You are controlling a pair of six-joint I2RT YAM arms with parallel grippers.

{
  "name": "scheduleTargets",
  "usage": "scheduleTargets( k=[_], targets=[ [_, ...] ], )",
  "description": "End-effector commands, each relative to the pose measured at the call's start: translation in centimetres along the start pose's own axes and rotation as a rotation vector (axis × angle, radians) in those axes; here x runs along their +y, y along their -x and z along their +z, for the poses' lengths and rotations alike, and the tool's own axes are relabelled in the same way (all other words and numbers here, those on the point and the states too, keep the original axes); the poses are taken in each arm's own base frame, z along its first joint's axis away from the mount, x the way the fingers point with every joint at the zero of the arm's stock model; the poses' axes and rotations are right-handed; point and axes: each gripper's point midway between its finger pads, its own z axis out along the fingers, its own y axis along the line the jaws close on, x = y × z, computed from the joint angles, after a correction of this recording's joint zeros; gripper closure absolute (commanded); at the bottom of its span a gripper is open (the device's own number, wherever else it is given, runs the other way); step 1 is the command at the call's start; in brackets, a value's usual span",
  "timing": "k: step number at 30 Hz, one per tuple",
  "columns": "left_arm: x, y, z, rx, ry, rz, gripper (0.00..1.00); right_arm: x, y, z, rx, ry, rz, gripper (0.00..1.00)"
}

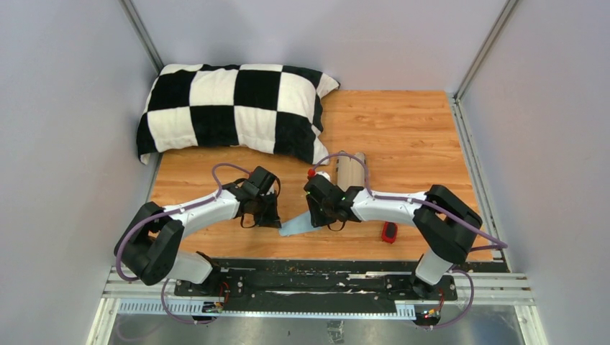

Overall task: Organize the sunglasses
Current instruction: Adjust the glasses cleaning cloth at the center of the board.

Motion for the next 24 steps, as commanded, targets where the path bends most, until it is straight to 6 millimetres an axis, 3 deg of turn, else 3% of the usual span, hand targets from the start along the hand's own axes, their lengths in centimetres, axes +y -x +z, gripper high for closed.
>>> scheduleTargets(
  k=[1,9,14,24],
  targets=[
    [-0.5,0.4,-0.1,-0.009,-0.023,0.010,1.00,0.5,-0.2,0.5,0.022,0.010,0.014,0.71],
    [-0.6,0.4,0.0,-0.006,-0.029,0.015,1.00,0.1,-0.4,1.0,0.033,-0.010,0.010,0.80],
    [-0.7,0.5,-0.1,-0.008,-0.032,0.015,1.00,0.1,-0.4,0.8,0.031,-0.015,0.005,1.00],
    [-2.3,1.8,-2.3,-0.047,-0.070,0.068,1.00,0.9,2.1,-1.4,-0.052,0.011,-0.009,1.00]
  ],
)
